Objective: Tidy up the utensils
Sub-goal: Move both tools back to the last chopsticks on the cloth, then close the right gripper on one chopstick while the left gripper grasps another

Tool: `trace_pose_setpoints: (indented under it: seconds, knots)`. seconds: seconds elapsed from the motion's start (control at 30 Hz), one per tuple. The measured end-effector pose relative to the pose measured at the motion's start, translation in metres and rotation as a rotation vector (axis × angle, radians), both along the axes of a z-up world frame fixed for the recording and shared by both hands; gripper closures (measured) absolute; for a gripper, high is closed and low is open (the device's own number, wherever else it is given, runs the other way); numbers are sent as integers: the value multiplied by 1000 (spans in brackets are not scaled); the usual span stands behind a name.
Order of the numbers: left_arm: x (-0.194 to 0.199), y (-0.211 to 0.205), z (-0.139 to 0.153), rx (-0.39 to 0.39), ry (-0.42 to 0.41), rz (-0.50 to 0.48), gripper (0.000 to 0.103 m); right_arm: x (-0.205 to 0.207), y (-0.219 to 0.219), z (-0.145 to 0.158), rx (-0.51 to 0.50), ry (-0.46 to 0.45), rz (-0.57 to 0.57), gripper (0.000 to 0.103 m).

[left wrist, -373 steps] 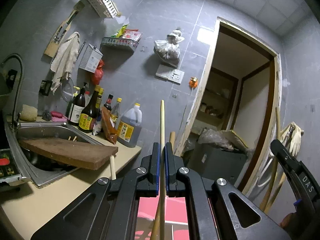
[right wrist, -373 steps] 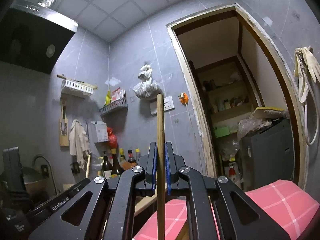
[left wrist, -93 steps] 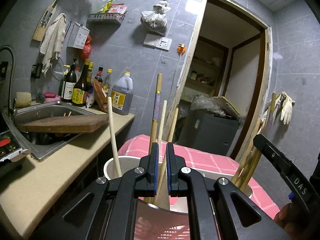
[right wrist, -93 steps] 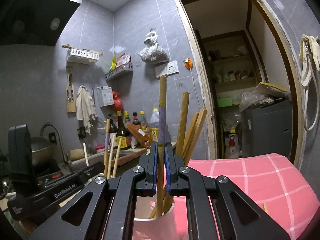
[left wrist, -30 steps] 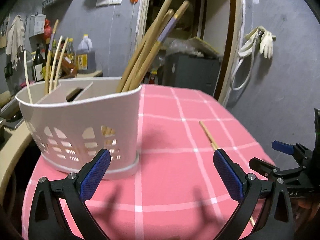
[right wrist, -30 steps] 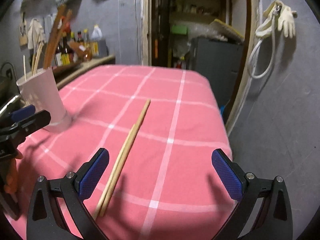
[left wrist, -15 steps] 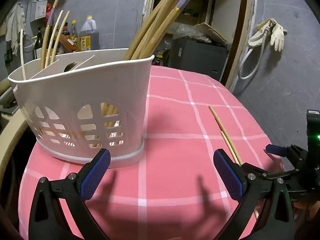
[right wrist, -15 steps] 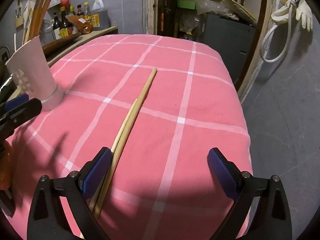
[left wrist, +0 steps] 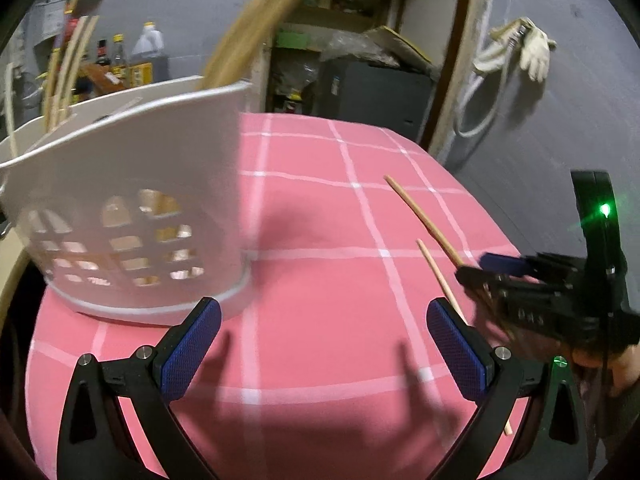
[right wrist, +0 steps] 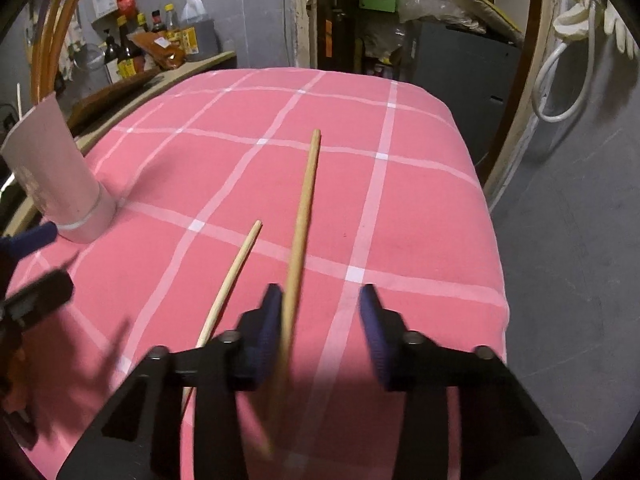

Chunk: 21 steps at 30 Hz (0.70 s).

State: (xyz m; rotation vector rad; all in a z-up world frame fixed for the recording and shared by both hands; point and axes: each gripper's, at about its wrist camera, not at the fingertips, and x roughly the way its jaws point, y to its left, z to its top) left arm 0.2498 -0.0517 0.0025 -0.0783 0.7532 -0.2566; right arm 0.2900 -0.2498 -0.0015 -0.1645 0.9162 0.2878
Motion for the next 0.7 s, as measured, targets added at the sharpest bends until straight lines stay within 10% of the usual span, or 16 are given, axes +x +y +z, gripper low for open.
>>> trace_pose_setpoints:
  seconds: [0.1, 0.3, 0.7]
  knots:
    - [3, -13, -2, 14, 18, -62, 3, -3, -10, 1, 10, 0, -2, 94]
    - [9, -43, -5, 25, 36, -185, 16, -18, -35, 3, 16, 0, -15, 97]
    - [57, -80, -21, -9, 179, -242, 77, -11, -53, 7, 32, 34, -9, 95]
